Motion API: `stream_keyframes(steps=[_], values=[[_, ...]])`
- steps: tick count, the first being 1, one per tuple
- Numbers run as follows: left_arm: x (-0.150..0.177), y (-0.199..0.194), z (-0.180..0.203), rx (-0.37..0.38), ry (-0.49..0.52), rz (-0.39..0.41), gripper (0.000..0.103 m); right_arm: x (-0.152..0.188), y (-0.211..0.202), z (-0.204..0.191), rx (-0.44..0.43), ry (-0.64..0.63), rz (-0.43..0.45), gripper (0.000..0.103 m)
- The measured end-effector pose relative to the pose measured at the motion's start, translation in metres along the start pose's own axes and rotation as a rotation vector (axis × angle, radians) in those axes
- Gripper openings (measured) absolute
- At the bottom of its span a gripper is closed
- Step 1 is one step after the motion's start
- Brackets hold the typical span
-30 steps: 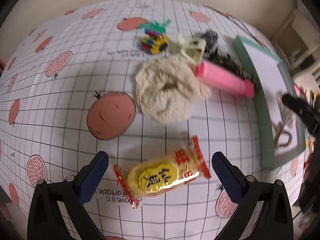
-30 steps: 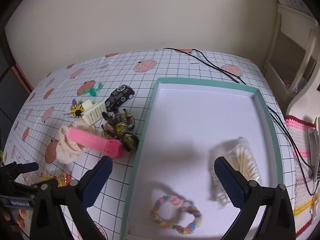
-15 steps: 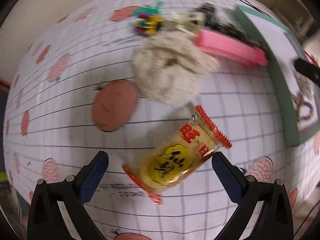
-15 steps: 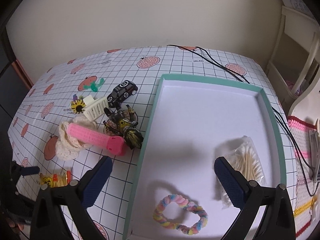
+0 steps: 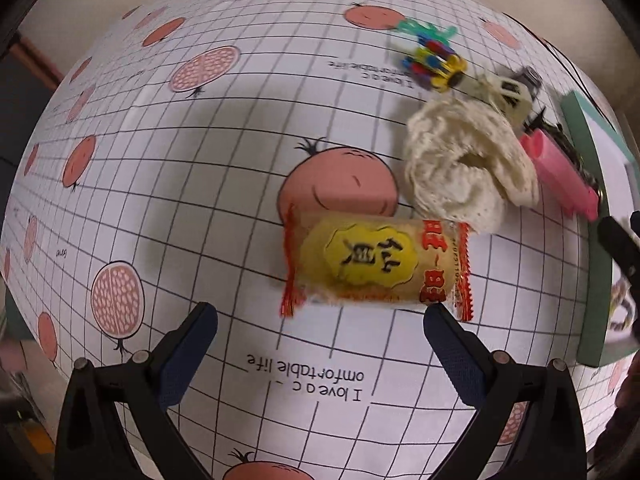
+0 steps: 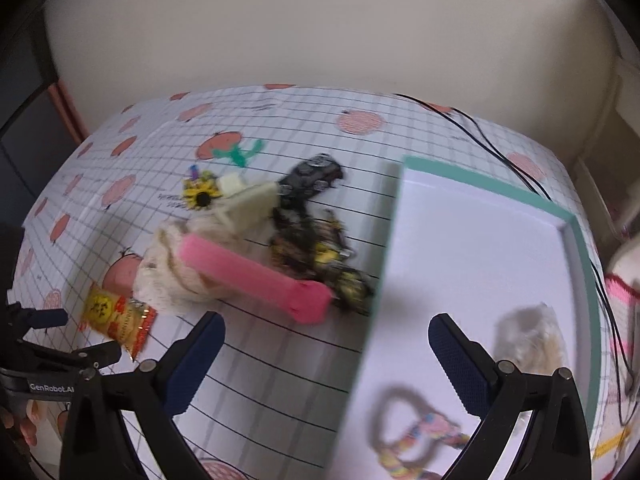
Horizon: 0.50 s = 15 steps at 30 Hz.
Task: Organize objects
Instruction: 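Close left tool on yellow snack packet while right tool grasps pink curler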
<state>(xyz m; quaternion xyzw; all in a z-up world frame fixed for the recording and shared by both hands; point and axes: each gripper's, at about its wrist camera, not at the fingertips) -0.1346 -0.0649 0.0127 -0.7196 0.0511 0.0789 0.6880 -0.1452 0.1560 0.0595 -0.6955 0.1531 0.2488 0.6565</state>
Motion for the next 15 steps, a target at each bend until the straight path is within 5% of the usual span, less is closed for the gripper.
stream_keyframes(steps=[8, 15], values=[[0.0, -0.003, -0.012, 0.056, -0.083, 0.016, 0.102, -0.007, 0.012, -0.046, 0.02, -0.133, 0.035, 0.103], [0.002, -0.01, -0.046, 0.049, -0.275, 0.064, 0.102, -0.01, 0.023, -0.059, 0.037, -0.179, 0.039, 0.101]])
Point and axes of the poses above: each gripper's, at about its wrist camera, not at the fingertips, and y roughly the way its jaws point, z to its right, x to its underside
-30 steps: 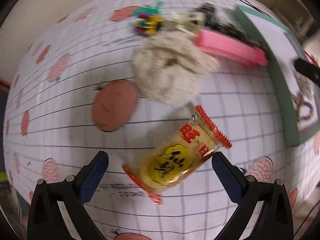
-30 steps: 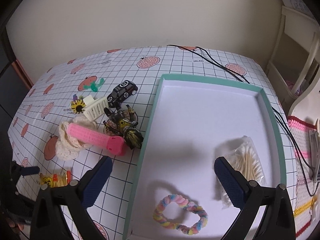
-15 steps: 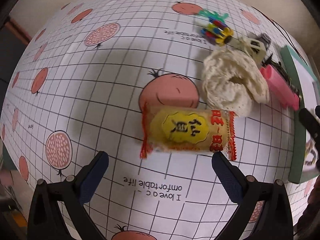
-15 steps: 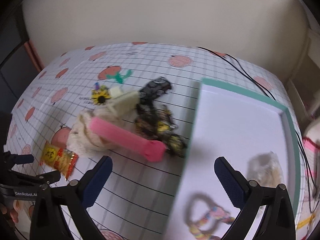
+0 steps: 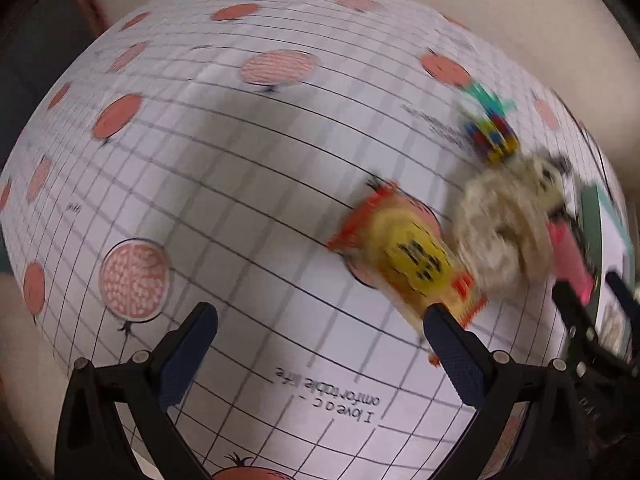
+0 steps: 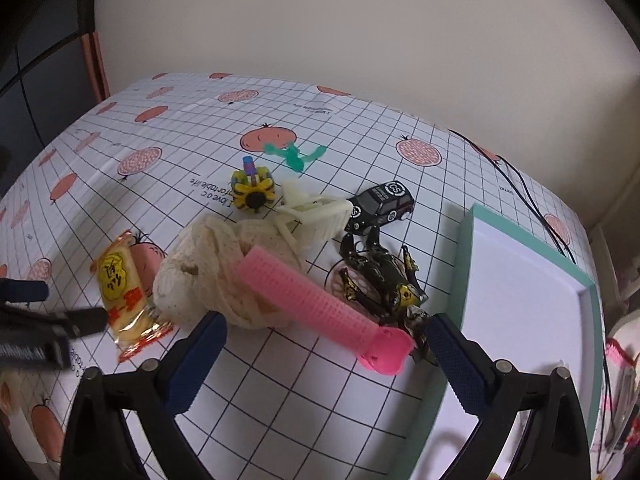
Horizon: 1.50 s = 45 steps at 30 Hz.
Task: Organize objects
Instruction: 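Close left tool on yellow snack packet while right tool grasps pink curler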
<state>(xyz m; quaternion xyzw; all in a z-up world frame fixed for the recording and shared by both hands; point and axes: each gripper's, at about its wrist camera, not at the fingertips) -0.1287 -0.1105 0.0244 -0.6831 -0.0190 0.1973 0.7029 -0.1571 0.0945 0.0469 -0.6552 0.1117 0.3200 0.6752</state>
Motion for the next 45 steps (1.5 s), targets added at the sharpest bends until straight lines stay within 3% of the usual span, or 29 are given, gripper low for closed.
stream_keyframes(steps=[2, 6, 13, 15, 19, 26, 29, 38, 45], values=[[-0.002, -0.003, -0.01, 0.016, -0.054, 0.017, 0.102, -0.001, 0.001, 0.0, 0.003, 0.001, 0.001, 0.1], [-0.002, -0.004, -0.018, 0.159, -0.163, 0.01, 0.102, -0.001, 0.007, 0.001, 0.019, -0.007, -0.012, 0.096], [-0.019, 0.007, -0.008, 0.257, -0.208, 0.003, 0.102, -0.005, 0.017, 0.003, 0.032, -0.009, -0.031, 0.082], [-0.023, 0.01, 0.004, 0.251, -0.198, 0.015, 0.099, -0.004, 0.019, 0.002, 0.028, -0.016, -0.036, 0.077], [-0.027, 0.016, 0.024, 0.215, -0.138, 0.018, 0.087, -0.002, 0.02, -0.003, 0.025, -0.041, -0.054, 0.056], [-0.019, 0.012, 0.037, 0.187, -0.079, 0.003, 0.085, 0.0, 0.014, -0.004, -0.013, -0.036, -0.066, 0.04], [-0.018, 0.014, 0.04, 0.166, -0.061, -0.001, 0.077, 0.001, 0.011, -0.003, -0.043, -0.029, -0.074, 0.035], [-0.015, 0.012, 0.042, 0.143, -0.036, -0.01, 0.046, 0.003, 0.0, 0.001, -0.097, -0.007, -0.068, 0.033], [-0.015, 0.001, 0.038, 0.122, -0.04, 0.024, 0.041, 0.003, -0.011, 0.009, -0.108, 0.021, -0.045, 0.033]])
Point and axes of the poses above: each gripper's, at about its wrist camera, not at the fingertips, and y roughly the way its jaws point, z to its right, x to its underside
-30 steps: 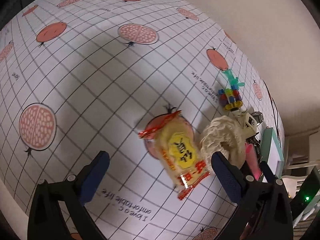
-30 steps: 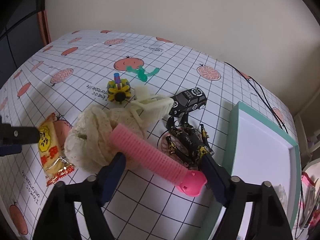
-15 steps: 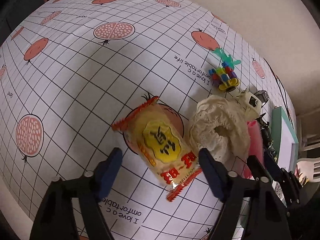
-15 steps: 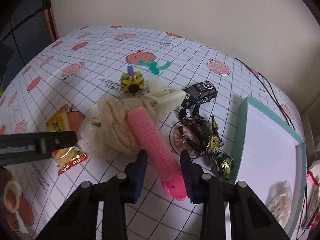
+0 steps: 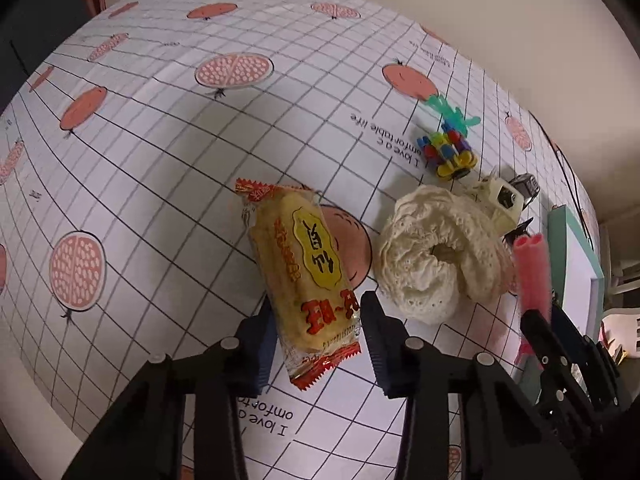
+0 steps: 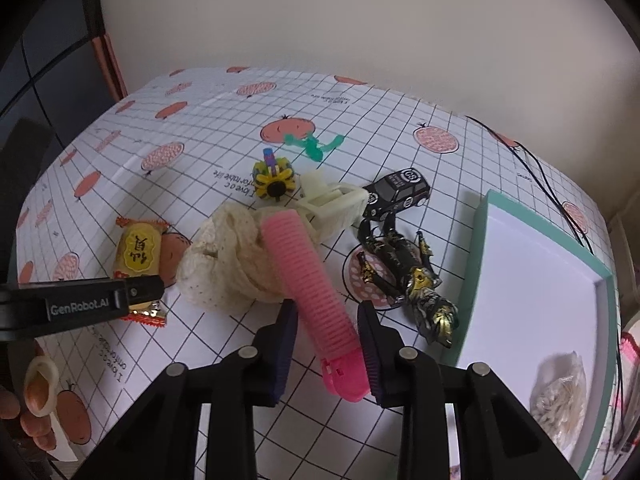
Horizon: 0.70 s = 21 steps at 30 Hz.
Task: Organize objects
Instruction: 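Close left tool on yellow snack packet while right tool grasps pink curler, then carry snack packet and pink curler with both tools into the teal tray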
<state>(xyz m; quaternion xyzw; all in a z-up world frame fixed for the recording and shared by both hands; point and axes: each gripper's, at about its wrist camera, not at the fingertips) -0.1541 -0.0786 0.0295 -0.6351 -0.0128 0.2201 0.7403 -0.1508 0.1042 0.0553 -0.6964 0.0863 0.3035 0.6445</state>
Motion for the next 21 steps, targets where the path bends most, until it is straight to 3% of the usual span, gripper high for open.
stream_keyframes(steps=[4, 5, 8, 21], values=[[-0.003, -0.015, -0.003, -0.016, -0.005, 0.07, 0.037, 0.0, -0.006, 0.006, 0.001, 0.018, 0.016, 0.033], [-0.002, -0.02, -0.003, -0.028, 0.002, 0.09, 0.031, 0.0, -0.008, 0.007, 0.001, 0.022, 0.019, 0.033], [-0.005, -0.025, 0.001, -0.043, 0.015, 0.141, 0.027, 0.001, -0.012, 0.012, 0.001, 0.032, 0.029, 0.033], [-0.002, -0.046, 0.015, 0.04, 0.029, 0.222, 0.026, 0.006, -0.032, 0.038, 0.032, 0.089, 0.069, 0.033]])
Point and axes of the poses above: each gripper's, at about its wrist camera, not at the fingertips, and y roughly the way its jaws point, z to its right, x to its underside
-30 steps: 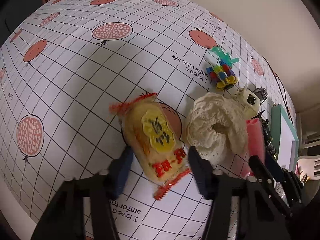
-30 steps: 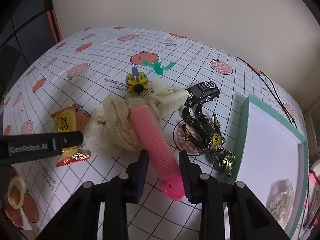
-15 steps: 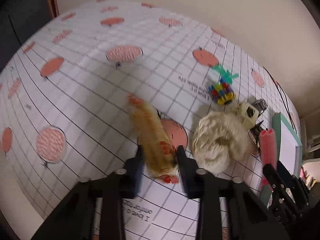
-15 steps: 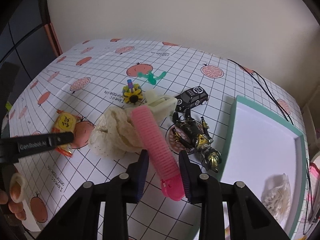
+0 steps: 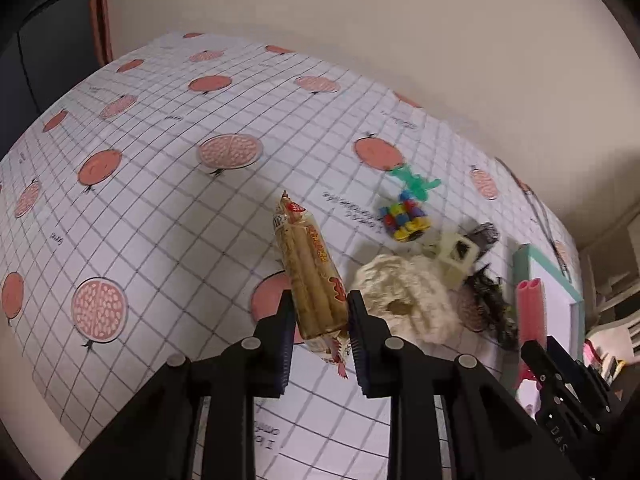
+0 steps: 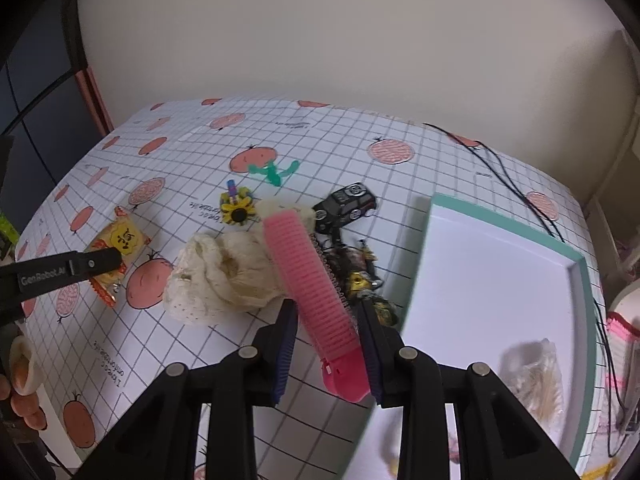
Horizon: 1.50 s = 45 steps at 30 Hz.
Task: Organize objects
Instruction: 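Carry snack packet and pink curler with both tools into the teal tray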
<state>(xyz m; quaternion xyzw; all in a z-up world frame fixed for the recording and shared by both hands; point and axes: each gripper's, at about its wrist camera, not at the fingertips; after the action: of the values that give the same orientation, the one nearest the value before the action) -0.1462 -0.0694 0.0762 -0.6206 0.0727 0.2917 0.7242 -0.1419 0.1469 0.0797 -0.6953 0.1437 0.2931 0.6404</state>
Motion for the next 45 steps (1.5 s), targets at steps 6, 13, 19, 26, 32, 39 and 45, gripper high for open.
stream_keyframes(steps=[6, 13, 19, 26, 32, 39, 45], values=[[0.006, -0.013, 0.025, 0.067, 0.054, 0.037, 0.026, 0.002, -0.012, 0.026, 0.027, 0.057, 0.021, 0.033], [0.016, -0.019, 0.059, 0.122, 0.131, 0.053, 0.026, 0.008, -0.025, 0.065, 0.076, 0.16, 0.038, 0.033], [0.027, -0.018, 0.082, 0.163, 0.164, 0.039, 0.026, 0.018, -0.033, 0.098, 0.127, 0.227, 0.032, 0.033], [0.046, -0.018, 0.121, 0.211, 0.239, 0.021, 0.026, 0.029, -0.038, 0.129, 0.172, 0.289, 0.02, 0.033], [0.066, -0.015, 0.155, 0.235, 0.314, 0.001, 0.026, 0.039, -0.044, 0.15, 0.218, 0.319, 0.008, 0.033], [0.088, -0.016, 0.189, 0.27, 0.394, -0.017, 0.026, 0.05, -0.051, 0.174, 0.254, 0.361, -0.001, 0.033], [0.101, -0.012, 0.209, 0.31, 0.414, -0.041, 0.026, 0.058, -0.054, 0.189, 0.277, 0.371, -0.01, 0.033]])
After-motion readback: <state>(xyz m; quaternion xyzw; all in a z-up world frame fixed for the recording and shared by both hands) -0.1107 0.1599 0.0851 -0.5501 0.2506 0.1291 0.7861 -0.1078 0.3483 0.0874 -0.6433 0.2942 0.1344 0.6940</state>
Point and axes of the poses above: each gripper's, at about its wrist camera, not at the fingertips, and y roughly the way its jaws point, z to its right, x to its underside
